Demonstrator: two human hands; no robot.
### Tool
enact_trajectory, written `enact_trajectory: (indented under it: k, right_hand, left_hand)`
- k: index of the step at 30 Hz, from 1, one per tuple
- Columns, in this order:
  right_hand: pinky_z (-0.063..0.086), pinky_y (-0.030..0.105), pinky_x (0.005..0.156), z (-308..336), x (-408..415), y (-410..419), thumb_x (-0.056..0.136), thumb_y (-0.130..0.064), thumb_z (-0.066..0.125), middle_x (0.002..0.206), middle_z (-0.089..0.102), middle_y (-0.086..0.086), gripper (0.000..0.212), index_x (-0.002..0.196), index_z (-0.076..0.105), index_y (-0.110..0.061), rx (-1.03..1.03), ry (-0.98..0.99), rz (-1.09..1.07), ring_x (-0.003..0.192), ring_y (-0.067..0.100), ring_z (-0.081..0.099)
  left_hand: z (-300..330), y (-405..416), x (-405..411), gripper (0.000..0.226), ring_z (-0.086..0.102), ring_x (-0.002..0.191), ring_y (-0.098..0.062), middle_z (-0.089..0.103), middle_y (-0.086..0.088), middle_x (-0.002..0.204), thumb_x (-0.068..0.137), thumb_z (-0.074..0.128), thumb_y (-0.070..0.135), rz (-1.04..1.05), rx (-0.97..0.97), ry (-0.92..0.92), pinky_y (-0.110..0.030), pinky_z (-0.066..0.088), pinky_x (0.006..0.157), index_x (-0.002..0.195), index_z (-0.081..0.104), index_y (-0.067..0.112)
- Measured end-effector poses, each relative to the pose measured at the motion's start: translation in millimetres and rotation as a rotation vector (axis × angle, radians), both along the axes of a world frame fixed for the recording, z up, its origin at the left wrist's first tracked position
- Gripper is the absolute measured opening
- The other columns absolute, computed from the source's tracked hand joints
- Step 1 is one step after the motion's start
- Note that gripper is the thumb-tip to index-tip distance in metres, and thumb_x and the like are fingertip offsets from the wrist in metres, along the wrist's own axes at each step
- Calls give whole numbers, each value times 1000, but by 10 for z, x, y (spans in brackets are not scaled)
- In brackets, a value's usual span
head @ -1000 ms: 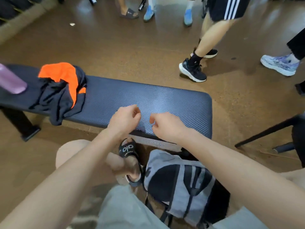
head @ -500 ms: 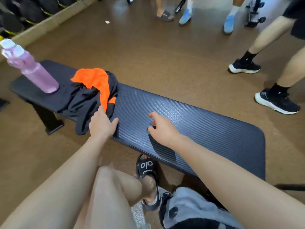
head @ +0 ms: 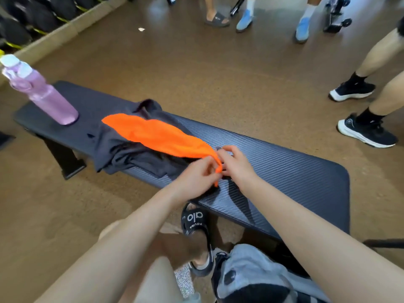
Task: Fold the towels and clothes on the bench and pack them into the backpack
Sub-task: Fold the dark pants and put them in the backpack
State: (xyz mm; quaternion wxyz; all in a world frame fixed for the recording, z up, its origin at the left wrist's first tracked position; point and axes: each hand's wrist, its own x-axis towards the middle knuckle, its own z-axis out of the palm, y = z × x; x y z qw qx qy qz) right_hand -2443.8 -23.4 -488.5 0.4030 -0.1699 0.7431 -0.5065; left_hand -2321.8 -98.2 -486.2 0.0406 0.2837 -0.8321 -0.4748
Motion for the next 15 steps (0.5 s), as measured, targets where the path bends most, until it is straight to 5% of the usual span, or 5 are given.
enact_trajectory:
  k: [4,7,10,12,15]
  right_hand:
    - [51,30,62,92,-91,444,87,-26,72,84,67,4,16,102,68,-22,79,-29,64,65,14,63]
    - [56,41,74,121,-199,756,85,-11,66,83,71,6,11,91,75,-14,116,29,57,75,18,67]
    - [47,37,77,132,-377,1064,88,-11,58,87,70,1,14,91,72,-15,158,247,-11,89,21,63]
    - [39,33,75,117,-529,1307,90,-12,56,92,68,2,15,95,70,-12,210,372,-62,94,22,59]
    - [35,32,76,63,-760,1664,91,-11,50,92,66,3,16,94,66,-11,271,439,-177,94,24,57]
  left_hand:
    - [171,644,-127,21,48,62,4,54,10,73,90,66,8,-218,92,-29,-16,39,63,82,52,21]
    - [168,852,-90,5,58,74,2,65,11,83,91,65,13,-319,72,-49,-20,48,75,88,62,16]
    - [206,786,-1,10,61,84,-7,64,12,89,91,63,22,-249,-164,-5,-33,53,79,100,60,25]
    - [237,666,69,31,57,90,-16,55,9,100,87,65,23,-148,-409,5,-42,51,80,114,52,26]
    - [157,432,203,76,52,106,-31,44,-5,121,72,76,37,-60,-764,-226,-44,48,86,138,41,24]
